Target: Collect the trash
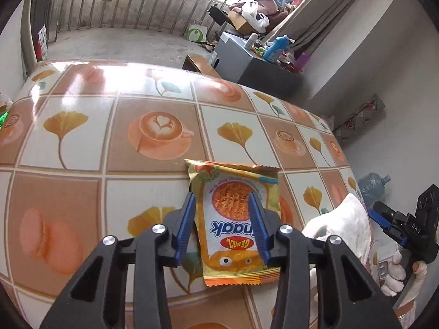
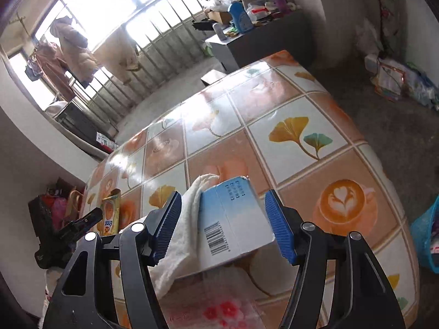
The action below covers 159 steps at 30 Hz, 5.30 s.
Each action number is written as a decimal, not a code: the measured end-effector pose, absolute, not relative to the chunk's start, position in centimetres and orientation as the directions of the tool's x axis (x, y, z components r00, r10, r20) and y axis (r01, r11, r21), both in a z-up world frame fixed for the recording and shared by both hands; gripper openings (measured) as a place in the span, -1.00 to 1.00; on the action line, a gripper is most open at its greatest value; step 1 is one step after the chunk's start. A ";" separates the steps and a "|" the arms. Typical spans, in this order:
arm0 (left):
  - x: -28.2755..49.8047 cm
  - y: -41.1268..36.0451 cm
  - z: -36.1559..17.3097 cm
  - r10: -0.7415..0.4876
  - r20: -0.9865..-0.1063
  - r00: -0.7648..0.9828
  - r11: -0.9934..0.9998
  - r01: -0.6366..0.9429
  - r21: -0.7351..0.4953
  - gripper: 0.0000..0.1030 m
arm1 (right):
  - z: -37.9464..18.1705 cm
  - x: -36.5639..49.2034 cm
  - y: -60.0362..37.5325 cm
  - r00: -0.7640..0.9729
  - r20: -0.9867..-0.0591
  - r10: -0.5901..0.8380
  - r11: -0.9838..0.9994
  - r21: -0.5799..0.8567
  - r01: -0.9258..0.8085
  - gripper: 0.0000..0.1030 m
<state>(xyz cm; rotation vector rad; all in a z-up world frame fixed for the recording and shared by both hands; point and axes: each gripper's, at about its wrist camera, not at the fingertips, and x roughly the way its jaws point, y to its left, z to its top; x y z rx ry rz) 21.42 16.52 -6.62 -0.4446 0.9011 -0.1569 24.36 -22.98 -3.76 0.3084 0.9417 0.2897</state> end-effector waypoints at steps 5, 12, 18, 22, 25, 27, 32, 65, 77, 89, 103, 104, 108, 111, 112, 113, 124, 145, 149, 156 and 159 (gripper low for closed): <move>22.9 13.6 -6.9 -0.398 -0.694 0.600 0.882 0.043 -0.469 -0.44 | -4.8 24.6 -21.5 0.517 -0.761 0.392 0.917 0.367 -0.154 0.17; 22.2 8.8 -6.9 -0.535 -0.665 0.521 0.832 0.191 -0.521 -0.46 | -4.8 23.1 -20.8 0.481 -0.739 0.472 0.881 0.417 -0.225 0.11; 18.2 7.3 -7.0 -0.601 -0.662 0.448 0.795 0.248 -0.554 -0.46 | -5.1 20.6 -20.8 0.425 -0.724 0.543 0.839 0.444 -0.314 0.10; 14.7 6.8 -6.9 -0.636 -0.658 0.403 0.768 0.253 -0.588 -0.46 | -5.2 18.9 -20.6 0.348 -0.711 0.611 0.785 0.488 -0.382 0.10; 12.3 6.5 -7.0 -0.659 -0.649 0.379 0.748 0.244 -0.617 -0.46 | -5.0 17.6 -19.8 0.305 -0.720 0.623 0.764 0.476 -0.436 0.11; 11.1 6.3 -6.9 -0.668 -0.647 0.369 0.741 0.247 -0.624 -0.46 | -4.5 16.9 -19.7 0.306 -0.730 0.611 0.769 0.456 -0.447 0.11; 9.2 6.9 -5.8 -0.662 -0.629 0.409 0.744 0.250 -0.620 -0.45 | -1.3 15.8 -23.9 0.423 -0.696 0.580 0.813 0.461 -0.356 0.13; 8.1 4.6 0.4 -0.676 -0.583 0.451 0.737 0.416 -0.533 -0.01 | -2.8 2.5 -28.8 0.447 -0.848 0.284 0.954 0.206 -0.216 0.11; 6.7 -9.9 0.4 -0.696 -0.690 0.200 0.572 0.735 -0.364 -0.46 | -4.8 0.6 -33.2 0.447 -0.773 0.449 0.844 0.532 0.071 -0.33; 6.4 -14.0 -4.4 -0.577 -0.810 0.099 0.603 0.721 -0.342 -0.73 | -6.7 -1.0 -35.3 0.411 -0.715 0.566 0.726 0.668 0.162 -0.44; 6.8 -14.3 -5.3 -0.555 -0.826 0.092 0.610 0.721 -0.330 -0.88 | -7.7 -1.1 -35.1 0.349 -0.628 0.695 0.610 0.773 0.176 -0.49; 6.8 -14.4 -5.3 -0.556 -0.826 0.090 0.608 0.722 -0.331 -0.88 | -7.7 -1.1 -35.1 0.349 -0.619 0.704 0.599 0.781 0.177 -0.51; 6.9 -14.5 -5.3 -0.558 -0.825 0.086 0.604 0.724 -0.333 -0.91 | -7.5 -1.0 -35.4 0.379 -0.558 0.738 0.539 0.826 0.166 -0.51; 7.0 -14.6 -5.3 -0.557 -0.826 0.084 0.601 0.728 -0.330 -0.91 | -7.0 -1.0 -35.9 0.414 -0.541 0.732 0.529 0.835 0.155 -0.51; 7.0 -14.6 -5.3 -0.556 -0.827 0.083 0.600 0.729 -0.330 -0.91 | -6.9 -1.0 -36.1 0.420 -0.555 0.718 0.545 0.824 0.157 -0.51; 7.0 -14.6 -5.3 -0.556 -0.827 0.082 0.599 0.730 -0.330 -0.91 | -7.0 -0.9 -36.3 0.422 -0.559 0.714 0.548 0.821 0.159 -0.51; 7.1 -14.5 -5.3 -0.565 -0.822 0.071 0.587 0.735 -0.340 -0.91 | -7.5 0.8 -35.9 0.451 -0.561 0.695 0.552 0.817 0.166 -0.76; 8.5 -11.6 -3.1 -0.663 -0.742 0.094 0.581 0.690 -0.431 -0.89 | -7.3 0.6 -36.3 0.515 -0.524 0.678 0.530 0.834 0.151 -1.00; 8.7 -9.9 -1.1 -0.688 -0.710 0.150 0.594 0.678 -0.432 -0.73 | -6.8 0.8 -36.3 0.528 -0.521 0.670 0.535 0.833 0.142 -1.00; 8.9 -2.6 3.3 -0.672 -0.646 0.363 0.700 0.597 -0.392 -0.16 | -7.0 1.2 -35.9 0.531 -0.529 0.662 0.550 0.824 0.137 -1.00; 9.3 1.3 3.9 -0.600 -0.656 0.457 0.780 0.514 -0.356 0.02 | -7.2 1.1 -35.7 0.529 -0.535 0.659 0.557 0.820 0.136 -1.00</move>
